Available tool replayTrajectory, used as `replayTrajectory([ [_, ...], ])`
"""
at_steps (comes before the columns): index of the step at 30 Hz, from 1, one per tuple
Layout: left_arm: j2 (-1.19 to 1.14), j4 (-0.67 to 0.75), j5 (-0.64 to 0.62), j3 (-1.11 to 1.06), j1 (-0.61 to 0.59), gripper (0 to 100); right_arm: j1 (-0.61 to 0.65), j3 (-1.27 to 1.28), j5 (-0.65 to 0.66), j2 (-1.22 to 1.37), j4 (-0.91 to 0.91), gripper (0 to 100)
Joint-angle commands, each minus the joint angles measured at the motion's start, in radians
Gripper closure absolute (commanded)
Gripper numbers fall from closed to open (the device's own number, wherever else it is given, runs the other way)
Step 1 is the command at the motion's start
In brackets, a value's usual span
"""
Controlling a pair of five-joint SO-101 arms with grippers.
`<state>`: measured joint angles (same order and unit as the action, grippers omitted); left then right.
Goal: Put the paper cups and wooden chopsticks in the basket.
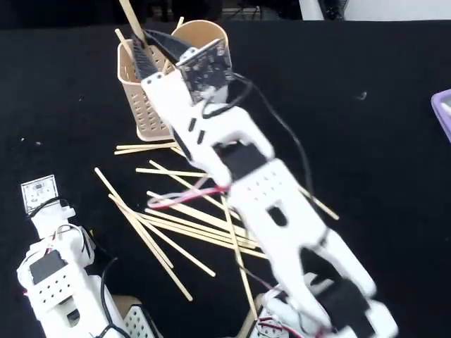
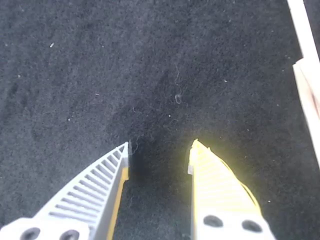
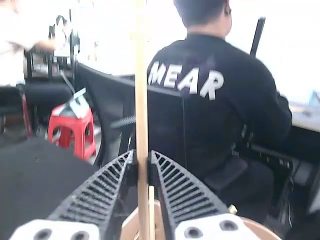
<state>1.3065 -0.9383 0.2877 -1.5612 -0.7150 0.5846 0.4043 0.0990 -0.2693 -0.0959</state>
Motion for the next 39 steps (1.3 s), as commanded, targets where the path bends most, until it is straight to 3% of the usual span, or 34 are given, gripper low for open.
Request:
replayTrajectory([
  [1,0.009,0.005,-0.005,0.004,0.01,80,0.012,-0.05,-0.003,0.104,-0.201,98.7],
  [15,0.009,0.005,-0.005,0.004,0.007,80,0.008,-0.225,-0.003,0.369,-0.233,98.6],
  [18,0.009,0.005,-0.005,0.004,0.007,80,0.008,-0.232,-0.003,0.375,-0.155,98.0],
  [23,0.009,0.005,-0.005,0.004,0.007,80,0.008,-0.26,-0.009,0.375,-0.037,85.5],
  [30,0.009,0.005,-0.005,0.004,0.007,80,0.008,-0.246,-0.006,0.285,-0.008,89.4],
  [34,0.009,0.005,-0.005,0.004,0.007,80,0.011,-0.199,-0.003,0.079,0.204,89.5],
  [39,0.009,0.005,-0.005,0.004,0.007,80,-0.02,-0.165,0.021,-0.246,0.779,89.5],
])
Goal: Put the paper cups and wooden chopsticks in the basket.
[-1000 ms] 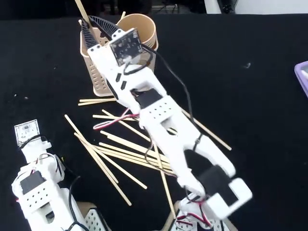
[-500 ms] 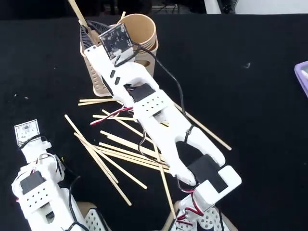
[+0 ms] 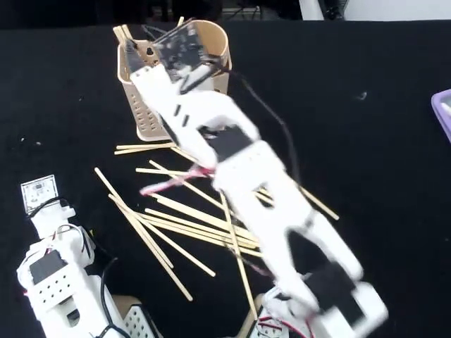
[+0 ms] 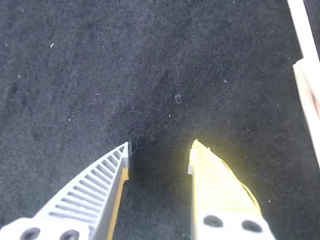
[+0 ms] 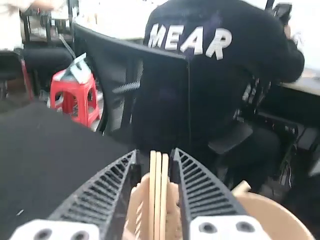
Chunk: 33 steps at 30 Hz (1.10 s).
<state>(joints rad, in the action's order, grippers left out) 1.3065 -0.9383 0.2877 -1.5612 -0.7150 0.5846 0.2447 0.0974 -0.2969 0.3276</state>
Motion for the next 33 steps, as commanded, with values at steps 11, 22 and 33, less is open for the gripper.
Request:
replayTrajectory([
  [11,0.009,0.005,-0.005,0.004,0.012,80,-0.195,0.506,0.285,-0.372,0.756,83.5],
  [22,0.009,0.005,-0.005,0.004,0.012,80,-0.123,0.785,0.379,-0.372,0.77,80.8],
  [33,0.009,0.005,-0.005,0.004,0.012,80,0.003,0.837,0.347,-0.249,0.715,76.3],
])
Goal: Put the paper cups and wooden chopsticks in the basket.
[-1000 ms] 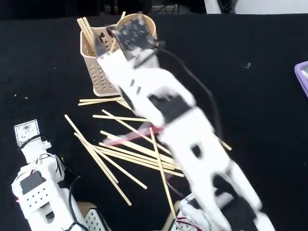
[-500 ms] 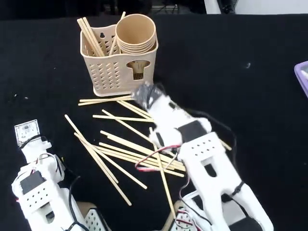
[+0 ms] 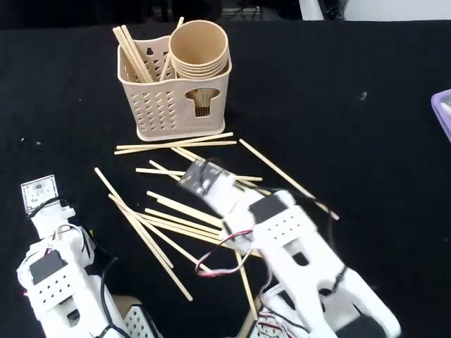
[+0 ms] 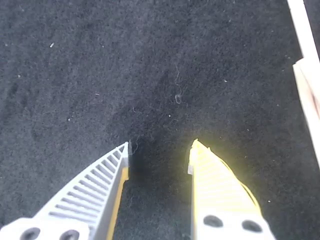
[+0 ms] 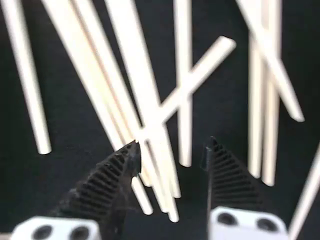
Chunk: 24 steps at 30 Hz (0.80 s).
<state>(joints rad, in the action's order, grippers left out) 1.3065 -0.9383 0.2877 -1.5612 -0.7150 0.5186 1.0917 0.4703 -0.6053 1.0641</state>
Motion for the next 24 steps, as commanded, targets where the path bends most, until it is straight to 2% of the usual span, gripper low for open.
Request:
replayTrajectory([
  [1,0.009,0.005,-0.005,0.004,0.012,80,0.087,-0.015,-0.052,0.079,-0.043,76.3],
  [9,0.009,0.005,-0.005,0.004,0.007,80,0.101,-0.035,-0.078,0.275,-0.17,77.0],
  [13,0.009,0.005,-0.005,0.004,0.008,80,0.083,-0.048,-0.077,0.268,-0.17,90.7],
  [15,0.009,0.005,-0.005,0.004,0.007,80,0.041,-0.073,-0.077,0.225,-0.161,99.2],
  [20,0.009,0.005,-0.005,0.004,0.007,80,-0.11,-0.151,0.034,0.048,-0.066,98.8],
  [24,0.009,0.005,-0.005,0.004,0.008,80,-0.183,-0.197,0.091,-0.082,0.035,98.8],
])
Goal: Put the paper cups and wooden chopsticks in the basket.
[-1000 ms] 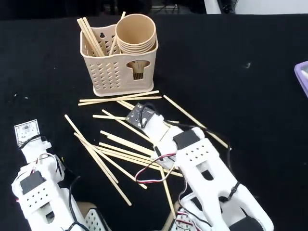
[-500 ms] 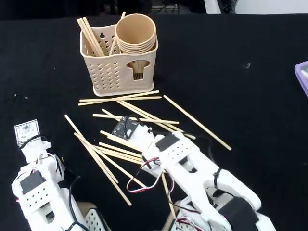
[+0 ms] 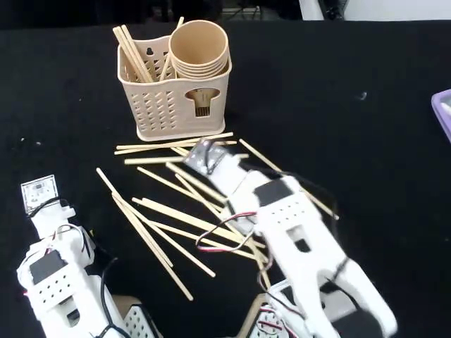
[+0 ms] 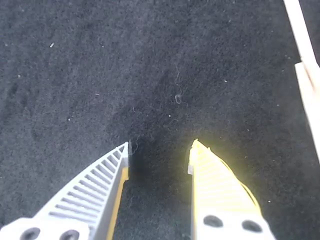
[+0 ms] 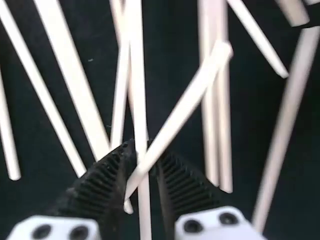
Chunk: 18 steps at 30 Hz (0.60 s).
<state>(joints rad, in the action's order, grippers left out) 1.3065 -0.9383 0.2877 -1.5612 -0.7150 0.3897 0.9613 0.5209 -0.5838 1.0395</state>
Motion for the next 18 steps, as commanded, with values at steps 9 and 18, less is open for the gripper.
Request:
replayTrajectory([
  [9,0.009,0.005,-0.005,0.004,0.008,80,-0.031,-0.071,0.074,-0.254,0.08,98.8],
  [18,0.009,0.005,-0.005,0.004,0.007,80,0.095,-0.228,-0.08,-0.285,-0.04,98.8],
])
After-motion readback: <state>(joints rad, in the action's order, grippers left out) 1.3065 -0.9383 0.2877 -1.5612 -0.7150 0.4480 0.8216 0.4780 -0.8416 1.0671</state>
